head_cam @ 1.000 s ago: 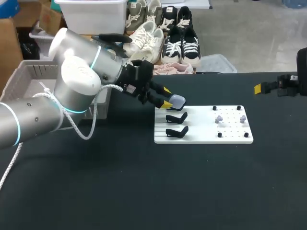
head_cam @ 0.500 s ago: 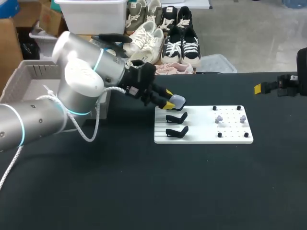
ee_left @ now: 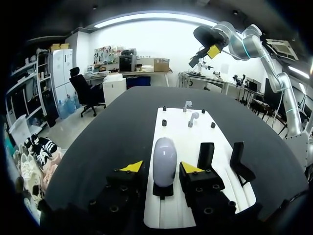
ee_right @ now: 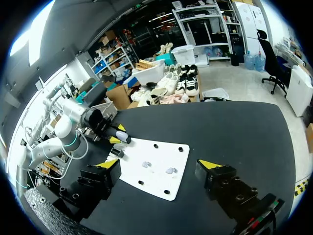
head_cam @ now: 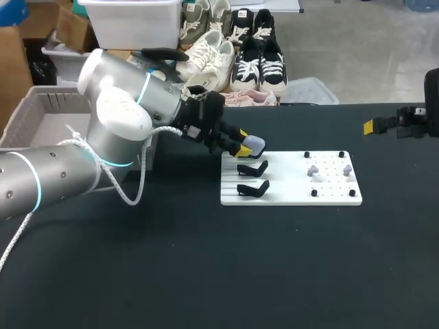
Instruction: Pick up each earbud case from the left stands, insert the matching earbuds, close the lid, and place the case in the box.
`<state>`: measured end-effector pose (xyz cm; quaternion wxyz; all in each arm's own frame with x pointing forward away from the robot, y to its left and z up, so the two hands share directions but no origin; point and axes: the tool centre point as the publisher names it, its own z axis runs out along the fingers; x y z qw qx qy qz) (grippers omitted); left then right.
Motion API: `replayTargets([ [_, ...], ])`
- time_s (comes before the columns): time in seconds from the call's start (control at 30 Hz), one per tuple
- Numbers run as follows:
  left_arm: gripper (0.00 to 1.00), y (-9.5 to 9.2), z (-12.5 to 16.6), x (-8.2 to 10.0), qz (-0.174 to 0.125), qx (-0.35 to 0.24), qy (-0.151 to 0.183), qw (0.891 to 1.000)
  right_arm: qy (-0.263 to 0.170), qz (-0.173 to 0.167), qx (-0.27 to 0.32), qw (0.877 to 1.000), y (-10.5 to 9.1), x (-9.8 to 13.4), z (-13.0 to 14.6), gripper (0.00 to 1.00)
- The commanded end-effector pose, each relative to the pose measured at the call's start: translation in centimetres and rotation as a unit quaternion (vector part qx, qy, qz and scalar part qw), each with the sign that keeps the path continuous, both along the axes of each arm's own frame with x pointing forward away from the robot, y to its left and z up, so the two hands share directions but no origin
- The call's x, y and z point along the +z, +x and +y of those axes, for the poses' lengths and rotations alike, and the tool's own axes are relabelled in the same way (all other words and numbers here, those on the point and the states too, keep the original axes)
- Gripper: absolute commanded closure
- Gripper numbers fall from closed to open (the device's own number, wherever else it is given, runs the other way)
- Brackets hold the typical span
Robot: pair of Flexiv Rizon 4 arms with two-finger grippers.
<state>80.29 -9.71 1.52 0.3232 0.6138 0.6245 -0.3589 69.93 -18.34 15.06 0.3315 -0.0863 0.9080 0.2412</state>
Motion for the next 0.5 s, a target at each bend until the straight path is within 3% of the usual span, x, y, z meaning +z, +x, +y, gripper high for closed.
replayTargets([
  [0.03,0.53,0.12,-0.09,-0.17,0.0,-0.001,-0.001,1.0,0.001,0.0,0.002,1.0,0.05,-0.05,-0.12,0.0],
  [0.17,0.58,0.07,-0.19,-0.33,-0.002,-0.002,-0.002,1.0,0.001,0.0,0.002,1.0,0.05,-0.05,-0.12,0.0],
  [0.3,1.0,0.01,-0.23,-0.39,-0.005,-0.003,-0.003,1.0,0.001,0.0,0.002,1.0,0.05,-0.05,-0.12,0.0],
  [0.5,1.0,-0.43,0.46,0.23,-0.014,0.004,-0.01,1.0,0.001,0.0,0.002,1.0,0.05,-0.05,-0.12,0.0],
])
